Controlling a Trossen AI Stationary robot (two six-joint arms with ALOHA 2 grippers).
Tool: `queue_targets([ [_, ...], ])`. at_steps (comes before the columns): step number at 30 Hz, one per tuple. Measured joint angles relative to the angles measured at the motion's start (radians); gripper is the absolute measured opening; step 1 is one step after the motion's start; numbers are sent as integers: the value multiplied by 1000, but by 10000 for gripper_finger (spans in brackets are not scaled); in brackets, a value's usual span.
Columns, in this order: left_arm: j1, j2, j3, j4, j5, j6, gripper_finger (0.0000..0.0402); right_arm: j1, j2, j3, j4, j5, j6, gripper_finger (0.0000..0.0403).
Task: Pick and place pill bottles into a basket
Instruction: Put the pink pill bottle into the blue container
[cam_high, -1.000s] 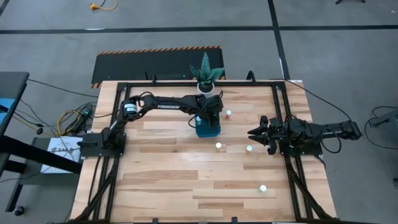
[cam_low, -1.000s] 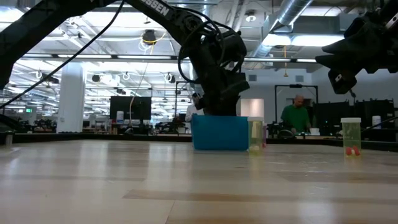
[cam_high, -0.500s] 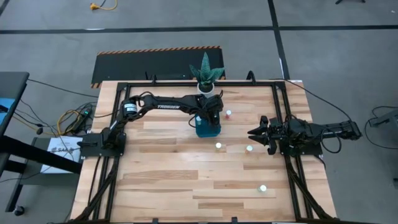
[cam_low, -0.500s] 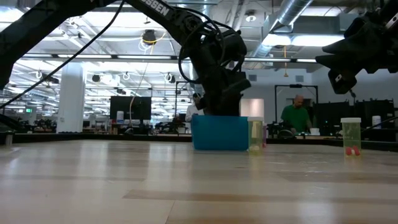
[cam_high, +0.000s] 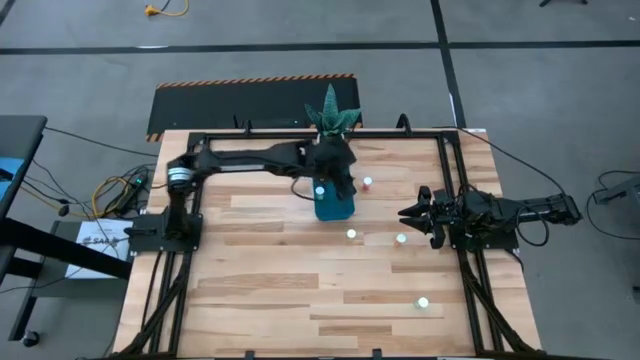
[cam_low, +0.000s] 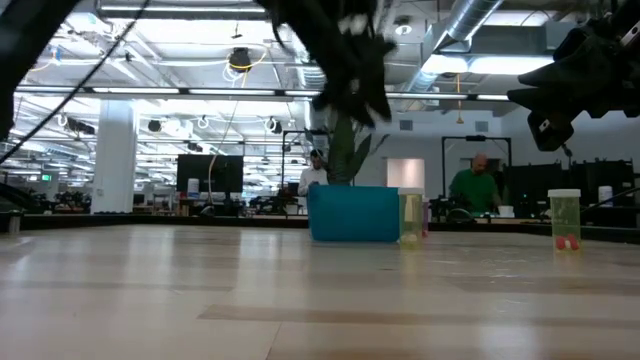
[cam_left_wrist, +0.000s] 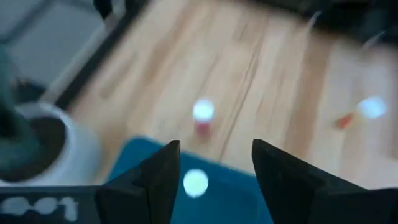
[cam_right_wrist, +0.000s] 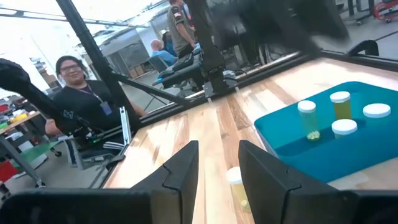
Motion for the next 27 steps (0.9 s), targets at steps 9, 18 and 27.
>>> queue_targets([
  [9,26,-328,-228,336,164,91,188,0,0,0,0,0,0,108],
  [18,54,-747,-787,676,248,-76,188,0,0,0,0,0,0,108],
  [27,54,-1224,-1159,739,304,-119,188,0,0,0,0,0,0,108],
])
